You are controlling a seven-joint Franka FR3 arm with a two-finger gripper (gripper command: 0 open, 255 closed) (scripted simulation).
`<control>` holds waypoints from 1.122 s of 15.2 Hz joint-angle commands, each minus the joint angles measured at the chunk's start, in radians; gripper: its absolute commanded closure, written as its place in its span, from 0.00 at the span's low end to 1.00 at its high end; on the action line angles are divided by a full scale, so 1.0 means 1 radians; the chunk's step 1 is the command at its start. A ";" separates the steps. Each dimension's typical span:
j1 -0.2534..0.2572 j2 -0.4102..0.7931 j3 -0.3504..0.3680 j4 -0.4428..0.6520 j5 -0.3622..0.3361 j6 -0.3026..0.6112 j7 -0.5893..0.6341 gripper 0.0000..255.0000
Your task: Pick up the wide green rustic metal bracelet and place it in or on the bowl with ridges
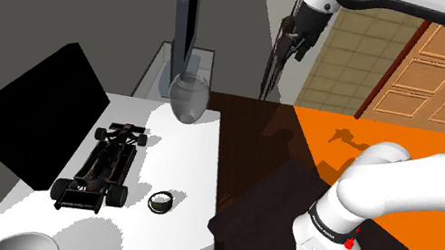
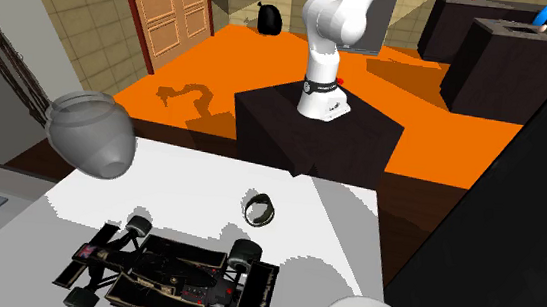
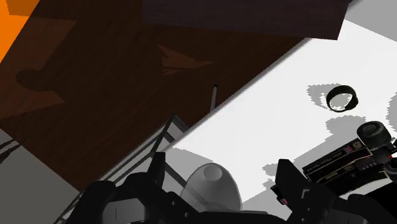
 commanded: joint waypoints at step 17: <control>0.066 0.184 0.212 -0.295 0.156 0.403 0.313 0.00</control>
